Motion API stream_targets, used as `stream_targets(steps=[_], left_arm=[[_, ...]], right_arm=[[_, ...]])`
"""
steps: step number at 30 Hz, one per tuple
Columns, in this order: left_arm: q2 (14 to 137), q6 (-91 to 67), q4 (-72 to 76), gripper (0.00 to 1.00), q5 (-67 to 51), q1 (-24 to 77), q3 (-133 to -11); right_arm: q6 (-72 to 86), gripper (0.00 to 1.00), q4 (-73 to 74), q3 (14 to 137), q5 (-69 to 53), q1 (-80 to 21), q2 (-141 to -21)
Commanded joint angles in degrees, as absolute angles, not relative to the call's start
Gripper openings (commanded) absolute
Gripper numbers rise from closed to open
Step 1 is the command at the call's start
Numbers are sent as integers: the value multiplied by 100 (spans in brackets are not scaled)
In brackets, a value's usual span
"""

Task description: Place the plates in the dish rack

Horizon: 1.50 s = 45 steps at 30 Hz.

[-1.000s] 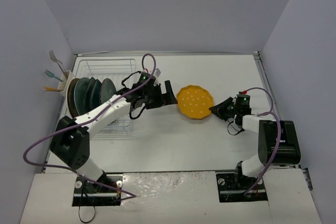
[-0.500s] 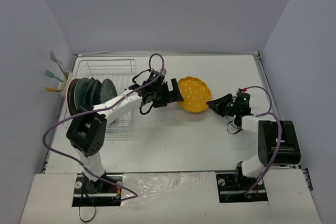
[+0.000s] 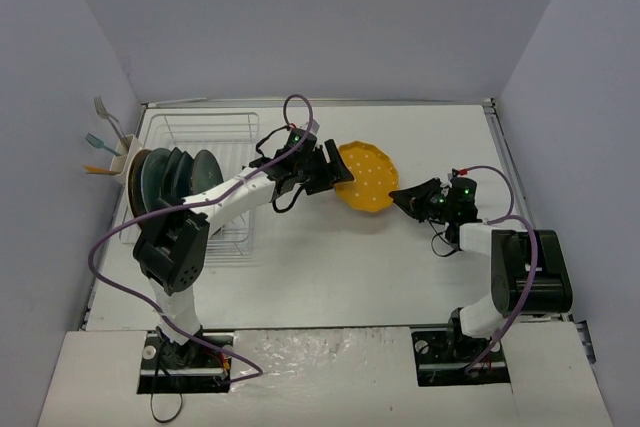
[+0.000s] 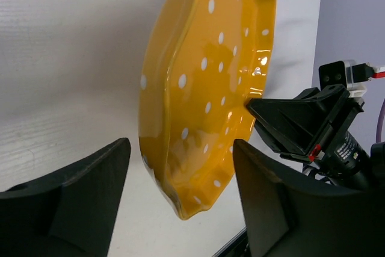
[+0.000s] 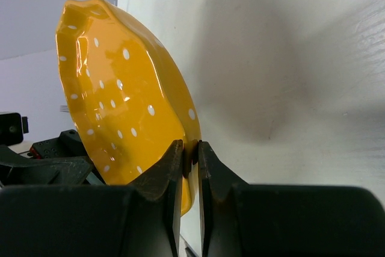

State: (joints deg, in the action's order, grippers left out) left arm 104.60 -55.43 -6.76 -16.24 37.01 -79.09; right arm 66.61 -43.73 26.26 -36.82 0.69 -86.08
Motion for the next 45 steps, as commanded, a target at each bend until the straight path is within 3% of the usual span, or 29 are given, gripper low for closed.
stream_targets(steps=[1,2,6,11,15,17,19,21,24,29,35,45], left_arm=[[10293,-5758,50,54,-1596,3727,-8164],[10274,-5802,223,47,-1591,3727,-8111],[10271,-5841,376,32,-1628,3718,-8046],[10229,-5876,593,0,-1779,3718,-7941],[10025,-5665,593,0,-1755,3709,-7849],[9864,-5493,445,0,-1655,3709,-7855],[9680,-5196,244,0,-1506,3709,-7900],[9526,-4956,-90,0,-1345,3709,-7954],[9144,-4532,-513,0,-960,3707,-8080],[8685,-3869,-1420,0,-425,3699,-8593],[7991,-2671,-3279,0,1240,3637,-9426],[7418,-1717,-5061,0,3062,3208,-9947]], right_arm=[[7106,0,-5752,2764,-4319,35,-8289],[7111,0,-5757,2768,-4334,28,-8278],[7157,0,-5783,2754,-4364,-108,-8242],[7177,0,-5826,2776,-4422,-123,-8195],[7018,0,-5566,2804,-4420,-123,-8102],[6822,8,-5312,2839,-4380,-126,-8012],[6526,26,-4855,2904,-4310,-125,-7852],[6266,50,-4403,3006,-4232,-123,-7705],[5620,74,-3378,3347,-3942,-129,-7360],[4779,96,-2141,3856,-3603,-132,-6779],[3947,100,-887,4592,-3161,-123,-6063],[3595,100,-573,4957,-2971,-106,-6072]])
